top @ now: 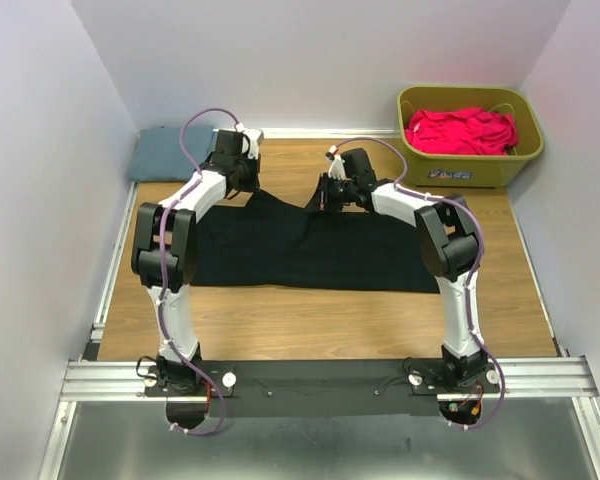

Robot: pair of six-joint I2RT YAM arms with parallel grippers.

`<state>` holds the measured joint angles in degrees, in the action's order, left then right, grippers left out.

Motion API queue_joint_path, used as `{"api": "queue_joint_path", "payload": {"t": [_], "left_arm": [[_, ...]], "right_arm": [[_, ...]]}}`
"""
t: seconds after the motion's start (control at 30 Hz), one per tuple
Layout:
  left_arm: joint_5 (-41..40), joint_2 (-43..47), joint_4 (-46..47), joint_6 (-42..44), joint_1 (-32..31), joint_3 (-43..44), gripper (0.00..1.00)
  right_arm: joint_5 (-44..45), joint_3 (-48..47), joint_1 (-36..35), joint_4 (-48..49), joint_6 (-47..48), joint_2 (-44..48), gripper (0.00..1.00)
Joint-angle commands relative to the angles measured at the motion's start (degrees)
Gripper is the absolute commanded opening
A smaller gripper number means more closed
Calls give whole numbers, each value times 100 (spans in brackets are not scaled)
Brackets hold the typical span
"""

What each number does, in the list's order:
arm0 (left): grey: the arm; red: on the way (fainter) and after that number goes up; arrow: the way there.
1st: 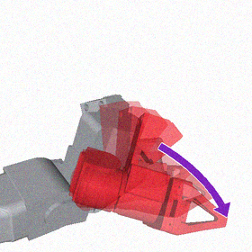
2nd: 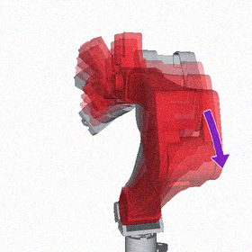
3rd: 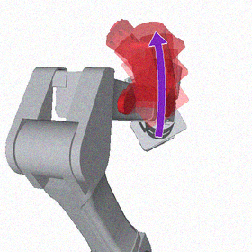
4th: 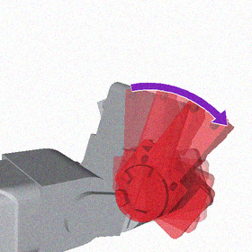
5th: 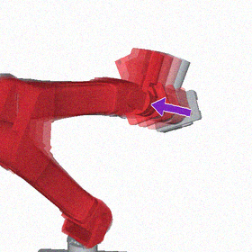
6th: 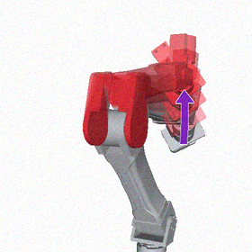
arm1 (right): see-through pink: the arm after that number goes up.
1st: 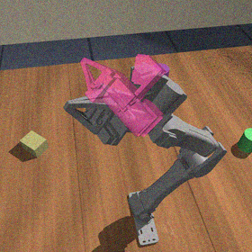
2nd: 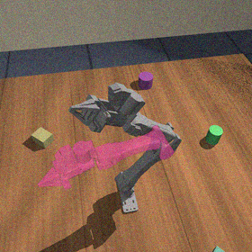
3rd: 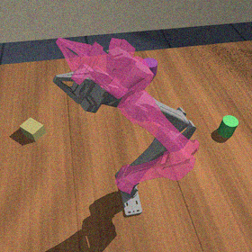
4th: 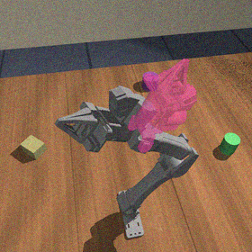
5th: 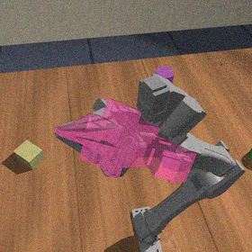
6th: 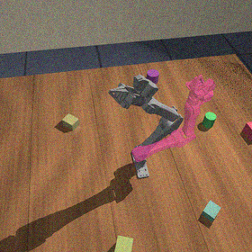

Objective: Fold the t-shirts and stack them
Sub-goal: Fold the tshirt

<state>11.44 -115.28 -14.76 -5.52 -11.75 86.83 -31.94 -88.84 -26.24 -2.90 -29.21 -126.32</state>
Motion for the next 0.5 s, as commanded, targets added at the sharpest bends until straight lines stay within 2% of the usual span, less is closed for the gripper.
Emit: {"api": "queue_joint_path", "payload": {"t": [0.0,0.47], "left_arm": [[-63,532,456,-142,41,-595,0],[86,1403,817,-511,234,-1703,0]], "right_arm": [[355,147,-171,-158,495,318,7],[1181,419,-689,-659,1611,767,7]]}}
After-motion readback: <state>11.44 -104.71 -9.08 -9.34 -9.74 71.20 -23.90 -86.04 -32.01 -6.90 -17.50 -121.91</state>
